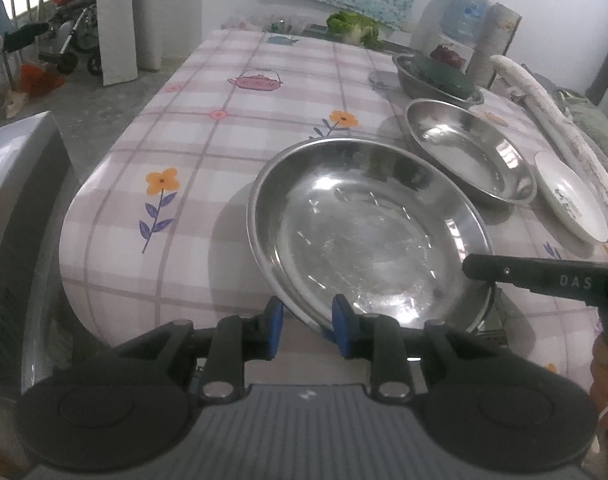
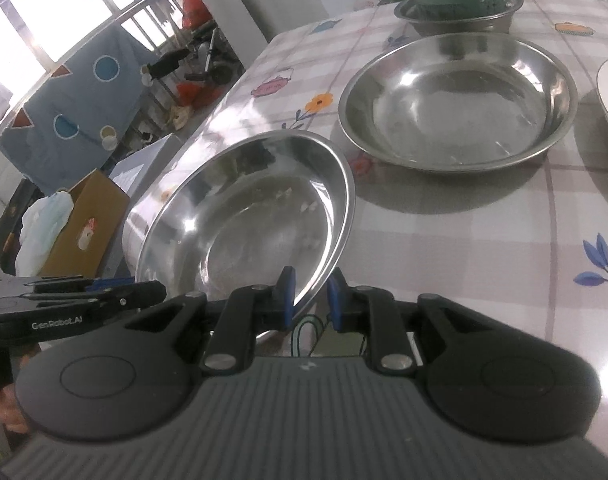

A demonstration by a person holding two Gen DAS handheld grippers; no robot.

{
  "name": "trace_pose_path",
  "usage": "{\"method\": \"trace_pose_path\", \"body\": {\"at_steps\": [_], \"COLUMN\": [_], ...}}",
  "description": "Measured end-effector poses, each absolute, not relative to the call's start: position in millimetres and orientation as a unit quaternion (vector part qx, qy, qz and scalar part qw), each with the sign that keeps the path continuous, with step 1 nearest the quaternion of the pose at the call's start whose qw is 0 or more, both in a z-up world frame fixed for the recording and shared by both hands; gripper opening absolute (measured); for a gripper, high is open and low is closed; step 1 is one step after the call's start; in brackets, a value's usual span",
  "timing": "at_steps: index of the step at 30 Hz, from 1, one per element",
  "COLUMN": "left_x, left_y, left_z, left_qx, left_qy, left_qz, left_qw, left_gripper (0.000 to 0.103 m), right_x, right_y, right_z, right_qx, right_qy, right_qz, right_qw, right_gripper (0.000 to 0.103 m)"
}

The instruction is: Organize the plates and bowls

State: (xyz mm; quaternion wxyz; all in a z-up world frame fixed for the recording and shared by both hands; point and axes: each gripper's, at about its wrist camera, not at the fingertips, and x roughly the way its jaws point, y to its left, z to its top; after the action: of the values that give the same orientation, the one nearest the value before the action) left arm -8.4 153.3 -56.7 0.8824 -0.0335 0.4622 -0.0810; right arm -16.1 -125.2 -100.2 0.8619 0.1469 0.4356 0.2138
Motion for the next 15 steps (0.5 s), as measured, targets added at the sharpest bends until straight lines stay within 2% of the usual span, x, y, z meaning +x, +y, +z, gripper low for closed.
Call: {"method": "trace_pose_path", "body": {"at_steps": [7, 15], "left_x": [-3, 26], "left_y": [156, 152], "left_z": [-45, -50], "left_qx": [-0.034, -0.004], "left_qy": [0.438, 0.423], "left_qz": [-0.054, -0.006], "left_qw": [0.897, 0.906], "left_gripper": [0.033, 0.034], "right_x": [-12, 7], "right_y": [-135, -135], "right_z": [-96, -98], "right_qx": [0.156, 0.159], "right_qy": [0.420, 0.409], "right_qz": [0.206, 0.188], "right_qw": [0.870, 0.879], "right_gripper": [0.019, 0.019]}}
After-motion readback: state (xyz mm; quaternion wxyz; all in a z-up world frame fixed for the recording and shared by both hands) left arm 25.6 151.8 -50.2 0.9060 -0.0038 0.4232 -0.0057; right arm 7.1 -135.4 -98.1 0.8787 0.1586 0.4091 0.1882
